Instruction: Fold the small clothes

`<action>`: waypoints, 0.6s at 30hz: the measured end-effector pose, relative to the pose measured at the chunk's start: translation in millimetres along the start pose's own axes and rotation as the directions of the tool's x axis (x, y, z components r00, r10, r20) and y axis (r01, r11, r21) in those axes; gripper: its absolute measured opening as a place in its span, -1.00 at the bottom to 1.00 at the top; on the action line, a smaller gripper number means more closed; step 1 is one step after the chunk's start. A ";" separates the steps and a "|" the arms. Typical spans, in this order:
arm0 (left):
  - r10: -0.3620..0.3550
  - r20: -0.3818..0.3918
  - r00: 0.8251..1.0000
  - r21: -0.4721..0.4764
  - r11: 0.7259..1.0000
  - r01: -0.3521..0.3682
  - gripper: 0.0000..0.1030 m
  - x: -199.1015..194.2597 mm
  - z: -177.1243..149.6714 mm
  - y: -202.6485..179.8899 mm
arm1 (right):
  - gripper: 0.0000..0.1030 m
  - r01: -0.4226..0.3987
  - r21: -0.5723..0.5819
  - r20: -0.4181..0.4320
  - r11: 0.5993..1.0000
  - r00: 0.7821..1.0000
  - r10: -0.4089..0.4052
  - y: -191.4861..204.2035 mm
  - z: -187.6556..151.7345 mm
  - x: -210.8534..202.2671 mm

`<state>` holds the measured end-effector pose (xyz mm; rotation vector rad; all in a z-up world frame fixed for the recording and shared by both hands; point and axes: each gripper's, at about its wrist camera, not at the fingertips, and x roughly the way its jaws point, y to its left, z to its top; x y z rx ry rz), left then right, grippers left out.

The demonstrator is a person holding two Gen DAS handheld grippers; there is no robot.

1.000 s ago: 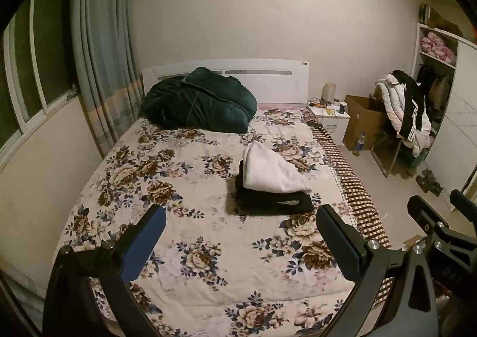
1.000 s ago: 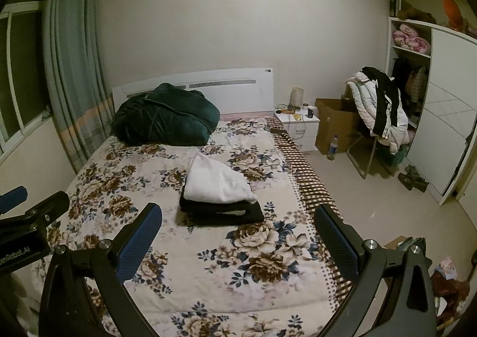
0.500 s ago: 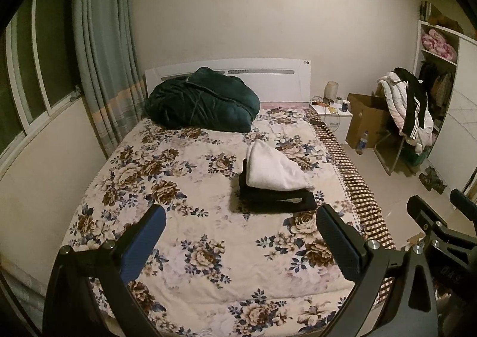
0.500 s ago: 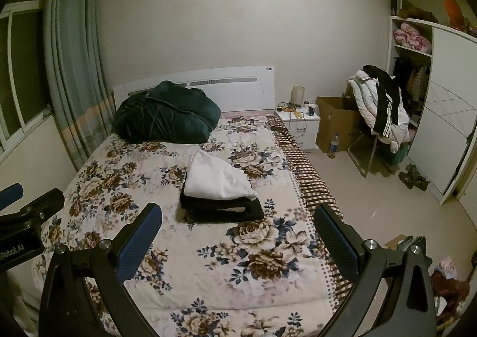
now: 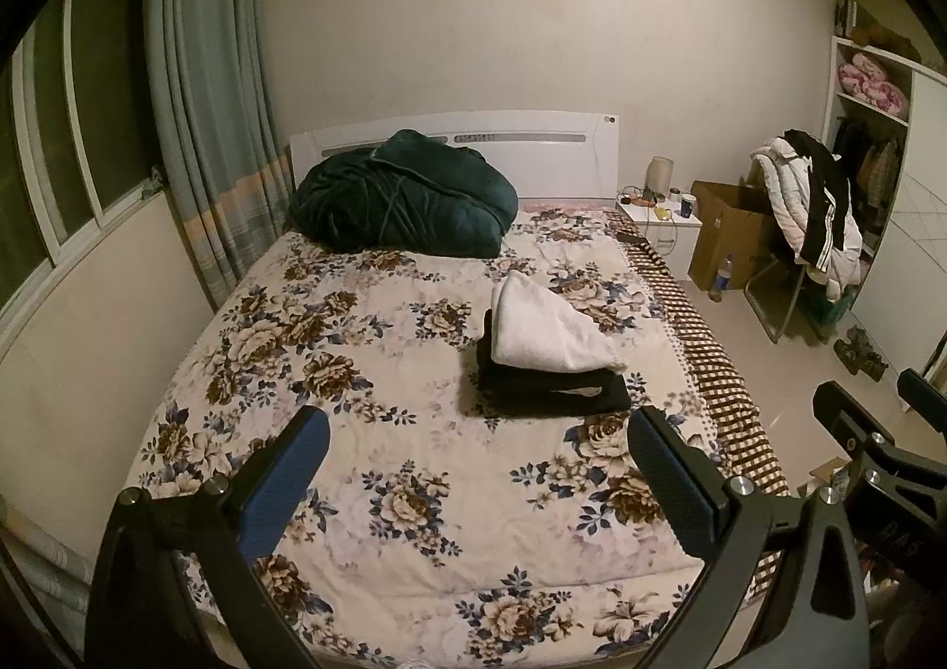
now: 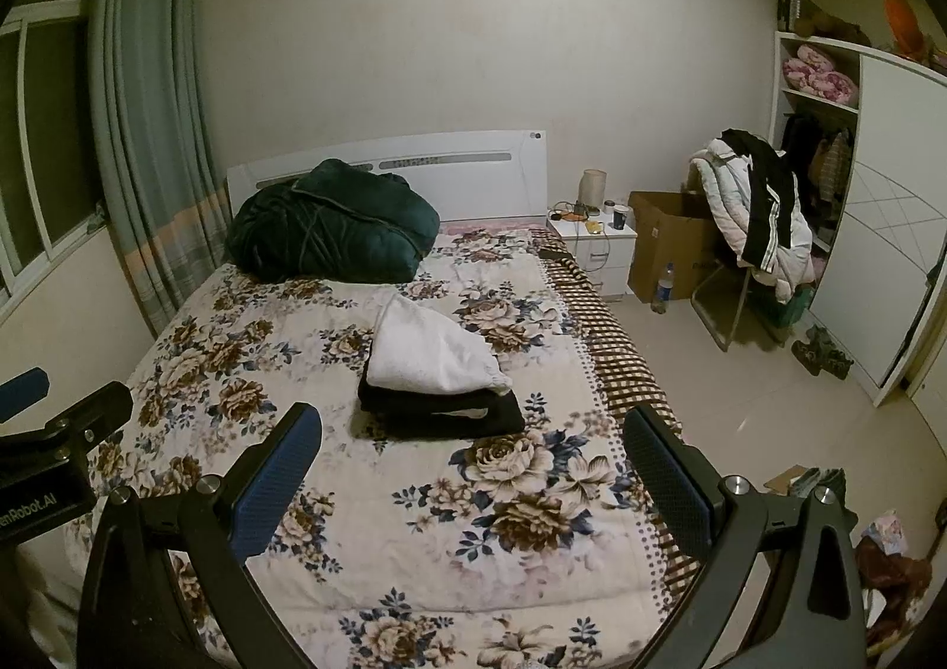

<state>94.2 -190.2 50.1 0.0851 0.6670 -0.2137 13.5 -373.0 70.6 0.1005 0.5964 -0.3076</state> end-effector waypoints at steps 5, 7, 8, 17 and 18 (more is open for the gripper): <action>0.002 0.000 1.000 0.001 1.000 -0.002 1.00 0.2 0.3 -0.9 | 1.00 0.000 0.002 0.001 1.000 1.000 0.000 -0.3 0.2 0.0; 0.000 -0.002 1.000 0.001 1.000 0.000 1.00 -1.0 -1.0 0.0 | 1.00 -0.001 -0.001 -0.001 1.000 1.000 0.001 -0.9 1.1 1.4; 0.000 -0.001 1.000 0.001 1.000 0.000 1.00 -0.9 -1.3 -0.9 | 1.00 0.001 0.000 0.000 1.000 1.000 -0.001 -0.6 0.2 0.2; -0.003 -0.003 1.000 0.003 1.000 0.003 1.00 -2.2 -2.6 0.3 | 1.00 0.001 0.001 0.003 1.000 1.000 -0.001 -0.8 -1.0 -1.3; -0.003 -0.003 1.000 0.004 1.000 0.003 1.00 -2.5 -2.8 0.6 | 1.00 0.000 0.002 0.002 1.000 1.000 0.000 -0.6 -0.2 -0.5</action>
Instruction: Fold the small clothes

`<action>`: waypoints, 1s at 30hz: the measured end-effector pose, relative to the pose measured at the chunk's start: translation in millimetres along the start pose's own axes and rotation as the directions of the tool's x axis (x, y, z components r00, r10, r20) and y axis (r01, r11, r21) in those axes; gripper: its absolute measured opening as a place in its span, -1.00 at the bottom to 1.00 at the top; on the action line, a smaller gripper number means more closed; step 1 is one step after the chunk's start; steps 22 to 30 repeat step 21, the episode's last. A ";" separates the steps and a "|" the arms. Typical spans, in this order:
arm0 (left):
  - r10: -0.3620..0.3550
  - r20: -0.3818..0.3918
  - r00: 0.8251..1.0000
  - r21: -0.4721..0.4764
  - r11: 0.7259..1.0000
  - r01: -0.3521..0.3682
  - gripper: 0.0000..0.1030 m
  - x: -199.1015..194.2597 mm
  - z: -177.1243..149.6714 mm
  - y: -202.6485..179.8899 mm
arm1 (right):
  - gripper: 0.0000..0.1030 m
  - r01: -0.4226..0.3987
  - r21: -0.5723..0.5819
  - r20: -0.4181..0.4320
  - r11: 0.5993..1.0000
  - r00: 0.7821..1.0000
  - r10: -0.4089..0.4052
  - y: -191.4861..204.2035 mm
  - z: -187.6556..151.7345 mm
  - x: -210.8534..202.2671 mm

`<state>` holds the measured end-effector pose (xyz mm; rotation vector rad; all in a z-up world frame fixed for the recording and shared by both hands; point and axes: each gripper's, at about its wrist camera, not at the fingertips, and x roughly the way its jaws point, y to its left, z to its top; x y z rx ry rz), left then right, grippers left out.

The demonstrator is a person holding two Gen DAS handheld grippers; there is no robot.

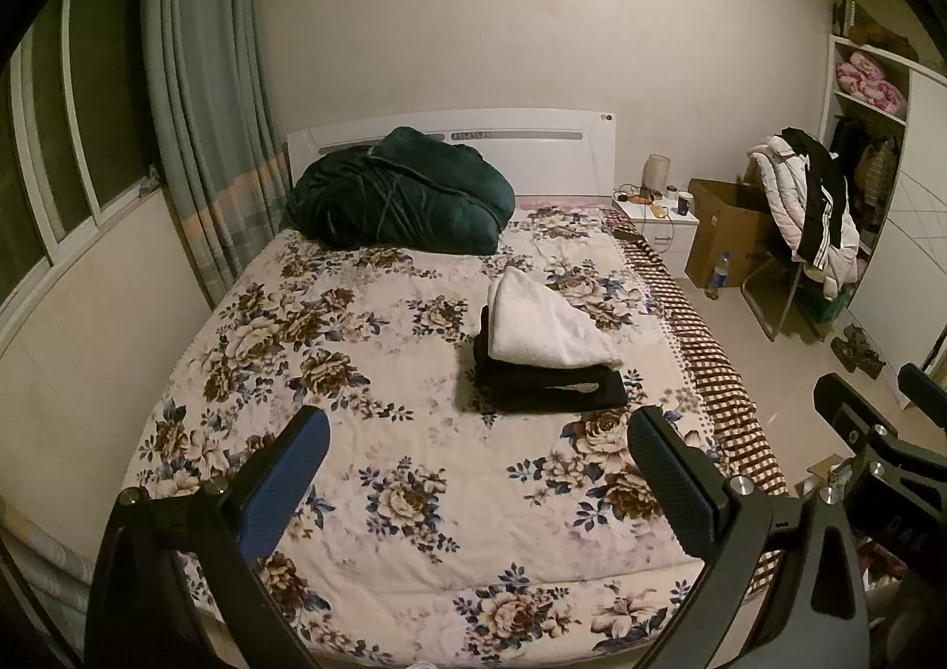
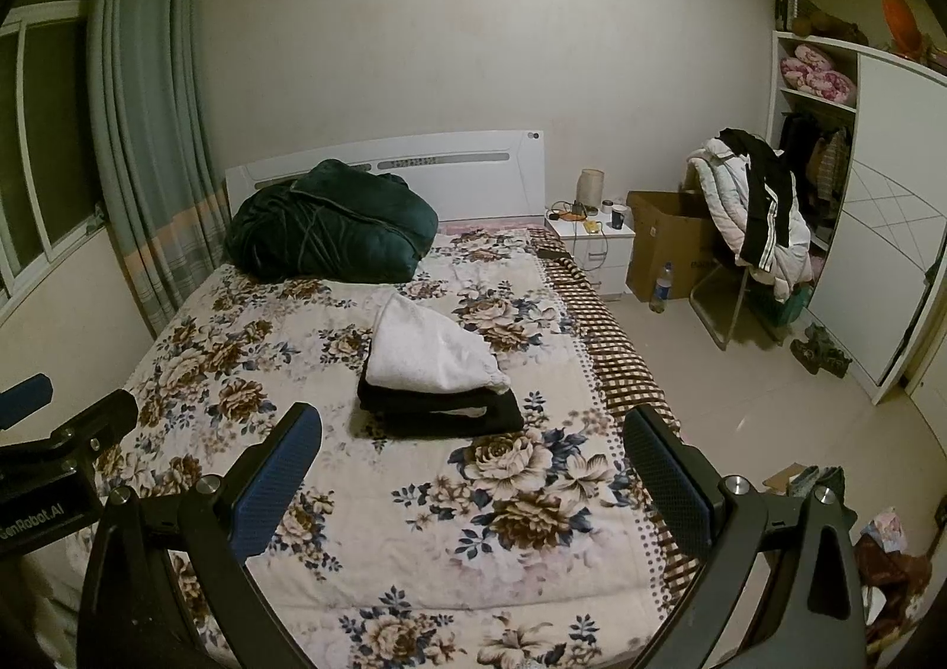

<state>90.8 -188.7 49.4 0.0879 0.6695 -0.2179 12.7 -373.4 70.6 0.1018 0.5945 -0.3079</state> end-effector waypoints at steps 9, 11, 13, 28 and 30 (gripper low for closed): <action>-0.004 0.000 1.000 0.002 1.000 0.004 1.00 -0.2 -0.5 1.0 | 1.00 0.000 -0.003 0.008 1.000 1.000 0.000 -2.6 -7.8 -7.4; -0.003 0.001 1.000 0.003 1.000 0.003 1.00 -0.6 -0.8 1.3 | 1.00 0.000 -0.001 0.008 1.000 1.000 0.000 -2.1 -7.8 -7.5; -0.005 0.000 1.000 0.002 1.000 0.005 1.00 -0.4 -0.7 1.6 | 1.00 0.000 -0.003 0.008 1.000 1.000 0.000 -1.5 -8.2 -9.0; 0.002 0.011 1.000 -0.003 1.000 -0.002 1.00 -3.7 -1.3 0.6 | 1.00 0.000 -0.001 0.007 1.000 1.000 0.000 -1.3 -9.1 -9.5; 0.002 0.011 1.000 -0.003 1.000 -0.002 1.00 -3.7 -1.3 0.6 | 1.00 0.000 -0.001 0.007 1.000 1.000 0.000 -1.3 -9.1 -9.5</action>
